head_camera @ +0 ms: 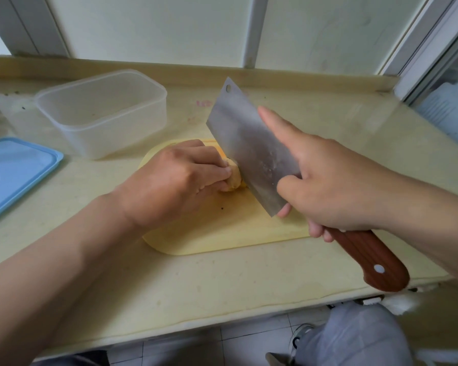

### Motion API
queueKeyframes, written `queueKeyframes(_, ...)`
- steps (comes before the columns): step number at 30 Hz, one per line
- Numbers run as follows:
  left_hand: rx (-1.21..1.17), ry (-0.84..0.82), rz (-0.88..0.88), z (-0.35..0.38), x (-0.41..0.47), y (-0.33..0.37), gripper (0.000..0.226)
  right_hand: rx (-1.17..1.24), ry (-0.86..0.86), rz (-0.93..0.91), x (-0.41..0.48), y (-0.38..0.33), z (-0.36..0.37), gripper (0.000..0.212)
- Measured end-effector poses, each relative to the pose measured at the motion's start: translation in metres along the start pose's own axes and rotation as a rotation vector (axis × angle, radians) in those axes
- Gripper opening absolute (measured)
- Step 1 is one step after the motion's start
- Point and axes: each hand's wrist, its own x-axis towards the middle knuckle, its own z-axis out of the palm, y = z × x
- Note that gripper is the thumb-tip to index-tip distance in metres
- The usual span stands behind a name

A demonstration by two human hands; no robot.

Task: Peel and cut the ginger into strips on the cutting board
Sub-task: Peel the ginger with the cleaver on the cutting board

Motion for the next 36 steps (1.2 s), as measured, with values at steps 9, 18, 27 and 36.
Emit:
queueKeyframes(9, 0.025, 0.018, 0.016, -0.003, 0.000, 0.000, 0.014, -0.069, -0.056, -0.008, 0.033, -0.012, 0.007, 0.097)
queueKeyframes(18, -0.001, -0.001, -0.001, -0.004, 0.000, -0.001, 0.018, -0.044, -0.076, -0.003, 0.044, -0.009, 0.020, 0.095)
queueKeyframes(27, 0.131, -0.065, 0.040, -0.007, 0.000, 0.005, 0.016, -0.025, -0.076, -0.018, 0.045, -0.006, 0.020, 0.096)
queueKeyframes(36, 0.098, 0.045, 0.011, 0.004, -0.017, 0.004, 0.014, 0.025, -0.072, -0.008, 0.044, -0.004, 0.019, 0.095)
